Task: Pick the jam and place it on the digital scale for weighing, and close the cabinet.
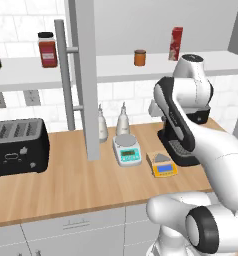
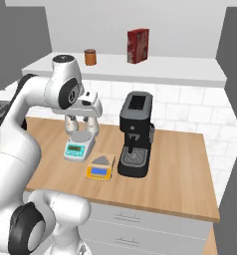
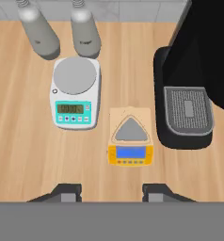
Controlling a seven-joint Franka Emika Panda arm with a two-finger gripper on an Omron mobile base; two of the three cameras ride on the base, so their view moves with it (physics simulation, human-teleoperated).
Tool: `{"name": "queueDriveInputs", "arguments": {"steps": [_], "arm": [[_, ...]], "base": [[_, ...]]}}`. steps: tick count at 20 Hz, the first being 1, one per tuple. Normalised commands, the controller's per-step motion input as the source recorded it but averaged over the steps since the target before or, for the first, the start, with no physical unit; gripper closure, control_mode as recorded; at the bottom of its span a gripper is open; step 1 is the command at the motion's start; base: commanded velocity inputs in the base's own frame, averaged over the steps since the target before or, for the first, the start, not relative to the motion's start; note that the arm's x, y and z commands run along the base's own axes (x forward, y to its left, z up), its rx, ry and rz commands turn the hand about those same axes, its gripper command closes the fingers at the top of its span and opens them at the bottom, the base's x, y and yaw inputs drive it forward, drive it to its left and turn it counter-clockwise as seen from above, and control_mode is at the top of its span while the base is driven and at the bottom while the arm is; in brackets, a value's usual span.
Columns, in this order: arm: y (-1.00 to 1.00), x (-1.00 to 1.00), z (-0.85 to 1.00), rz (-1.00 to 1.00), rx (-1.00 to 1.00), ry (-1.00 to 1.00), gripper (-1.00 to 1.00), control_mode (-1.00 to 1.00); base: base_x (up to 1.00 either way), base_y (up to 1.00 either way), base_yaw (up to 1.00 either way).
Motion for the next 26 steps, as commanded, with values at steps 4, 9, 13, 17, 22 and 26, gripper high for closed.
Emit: {"name": "queueDriveInputs", "arguments": {"steps": [4, 9, 13, 17, 22, 26], "arm": [[0.00, -0.28, 0.00, 0.00, 0.00, -0.03, -1.00, -1.00], [0.00, -0.71, 0.09, 0.00, 0.02, -0.28, -1.00, -1.00], [0.00, -0.60, 0.66, 0.00, 0.02, -0.39, -1.00, -1.00], [0.01, -0.42, 0.86, 0.00, 0.00, -0.45, -1.00, -1.00], [0.00, -0.37, 0.96, 0.06, 0.00, -0.31, -1.00, -1.00], [0.00, -0.06, 0.77, 0.04, -0.02, -0.23, -1.00, -1.00]], "base": [[0.00, 0.00, 0.00], [0.00, 0.00, 0.00], [0.00, 0.00, 0.00], [0.00, 0.00, 0.00], [0.00, 0.00, 0.00], [0.00, 0.00, 0.00]]}}
